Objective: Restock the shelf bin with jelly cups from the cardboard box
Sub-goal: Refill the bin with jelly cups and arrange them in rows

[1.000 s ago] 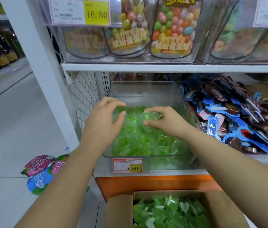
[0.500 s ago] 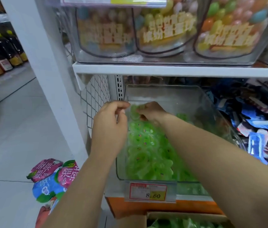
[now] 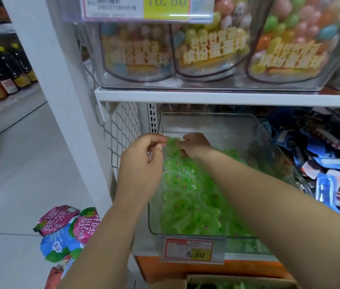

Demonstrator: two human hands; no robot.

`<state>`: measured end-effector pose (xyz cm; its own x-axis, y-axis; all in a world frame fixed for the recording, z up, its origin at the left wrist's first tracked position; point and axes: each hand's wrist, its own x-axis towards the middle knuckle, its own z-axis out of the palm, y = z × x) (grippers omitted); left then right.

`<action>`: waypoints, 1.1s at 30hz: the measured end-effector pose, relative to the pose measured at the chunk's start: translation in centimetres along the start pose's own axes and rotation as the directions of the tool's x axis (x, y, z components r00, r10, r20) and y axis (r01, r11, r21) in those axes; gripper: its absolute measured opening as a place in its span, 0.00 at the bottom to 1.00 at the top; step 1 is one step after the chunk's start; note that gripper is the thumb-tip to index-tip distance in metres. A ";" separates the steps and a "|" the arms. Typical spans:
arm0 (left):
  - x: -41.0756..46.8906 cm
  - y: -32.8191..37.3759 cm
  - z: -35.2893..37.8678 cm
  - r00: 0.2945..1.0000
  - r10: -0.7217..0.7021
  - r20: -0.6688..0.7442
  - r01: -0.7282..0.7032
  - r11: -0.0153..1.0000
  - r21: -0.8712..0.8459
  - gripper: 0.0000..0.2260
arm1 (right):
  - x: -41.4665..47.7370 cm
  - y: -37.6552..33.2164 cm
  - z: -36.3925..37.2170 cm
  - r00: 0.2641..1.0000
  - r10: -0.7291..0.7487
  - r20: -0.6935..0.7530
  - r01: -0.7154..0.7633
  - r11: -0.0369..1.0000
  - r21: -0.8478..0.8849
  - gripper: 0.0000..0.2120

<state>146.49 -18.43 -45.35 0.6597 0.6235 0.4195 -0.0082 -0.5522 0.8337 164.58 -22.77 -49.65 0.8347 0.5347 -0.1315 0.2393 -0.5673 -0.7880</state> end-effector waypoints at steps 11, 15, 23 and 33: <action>-0.8 -0.1 -0.4 0.991 0.102 0.081 -0.109 0.991 0.081 0.12 | -12.4 -0.2 -9.7 0.962 -0.054 0.268 0.235 0.665 -0.709 0.19; -2.0 0.4 -0.6 0.986 0.145 0.087 -0.157 0.977 0.148 0.10 | -14.0 1.4 -8.8 0.954 0.074 0.290 0.182 0.624 -0.760 0.29; -3.3 0.9 -1.8 0.963 0.215 0.165 -0.251 0.936 0.247 0.09 | -14.2 3.1 -7.8 0.989 -0.008 0.147 0.108 0.720 -0.685 0.19; -3.1 0.4 -1.8 0.978 0.168 0.120 -0.196 0.938 0.286 0.09 | -9.4 0.4 -5.4 0.994 0.093 -0.065 -0.060 0.916 0.397 0.14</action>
<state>143.11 -19.62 -45.72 0.7342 0.4510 0.5075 0.0775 -0.7983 0.5973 159.53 -31.39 -45.51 0.8838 0.4377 -0.1651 -0.0277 -0.3033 -0.9525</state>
